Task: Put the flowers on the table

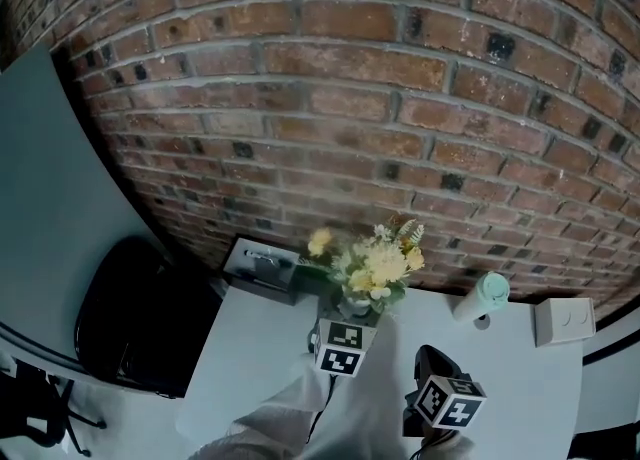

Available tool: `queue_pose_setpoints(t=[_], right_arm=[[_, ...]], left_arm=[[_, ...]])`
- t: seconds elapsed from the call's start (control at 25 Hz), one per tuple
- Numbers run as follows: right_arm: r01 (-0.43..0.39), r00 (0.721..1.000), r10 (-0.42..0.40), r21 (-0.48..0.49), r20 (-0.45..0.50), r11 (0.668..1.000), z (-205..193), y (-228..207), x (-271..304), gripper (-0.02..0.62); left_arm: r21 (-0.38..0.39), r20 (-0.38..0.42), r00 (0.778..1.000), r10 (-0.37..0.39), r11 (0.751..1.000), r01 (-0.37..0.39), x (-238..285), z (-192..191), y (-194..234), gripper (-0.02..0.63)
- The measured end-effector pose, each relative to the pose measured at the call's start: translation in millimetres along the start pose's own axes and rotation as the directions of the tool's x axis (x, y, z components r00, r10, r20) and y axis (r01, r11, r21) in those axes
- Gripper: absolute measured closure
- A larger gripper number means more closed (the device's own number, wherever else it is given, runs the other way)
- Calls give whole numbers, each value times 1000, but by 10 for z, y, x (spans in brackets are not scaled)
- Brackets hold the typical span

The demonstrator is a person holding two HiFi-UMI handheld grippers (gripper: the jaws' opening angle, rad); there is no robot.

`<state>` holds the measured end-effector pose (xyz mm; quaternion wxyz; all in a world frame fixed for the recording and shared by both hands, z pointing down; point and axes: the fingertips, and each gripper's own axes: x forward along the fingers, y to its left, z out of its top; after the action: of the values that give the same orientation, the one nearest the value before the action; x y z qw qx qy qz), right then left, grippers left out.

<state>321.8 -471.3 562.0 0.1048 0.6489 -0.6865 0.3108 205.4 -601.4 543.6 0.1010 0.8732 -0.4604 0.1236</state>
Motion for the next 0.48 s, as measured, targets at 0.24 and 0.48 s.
queue_pose_setpoints(t=[0.24,0.48], right_arm=[[22,1000,-22,13,3,1000,-10,-64,-31,571],[24,1000,-24,35,-6,999,-58,-89,-45,571]], left_arm=[[23,15,1000,-24,999,24,-3,-23,-65,288],[35,-34,998,-51,998,53,13,-55,-100,288]])
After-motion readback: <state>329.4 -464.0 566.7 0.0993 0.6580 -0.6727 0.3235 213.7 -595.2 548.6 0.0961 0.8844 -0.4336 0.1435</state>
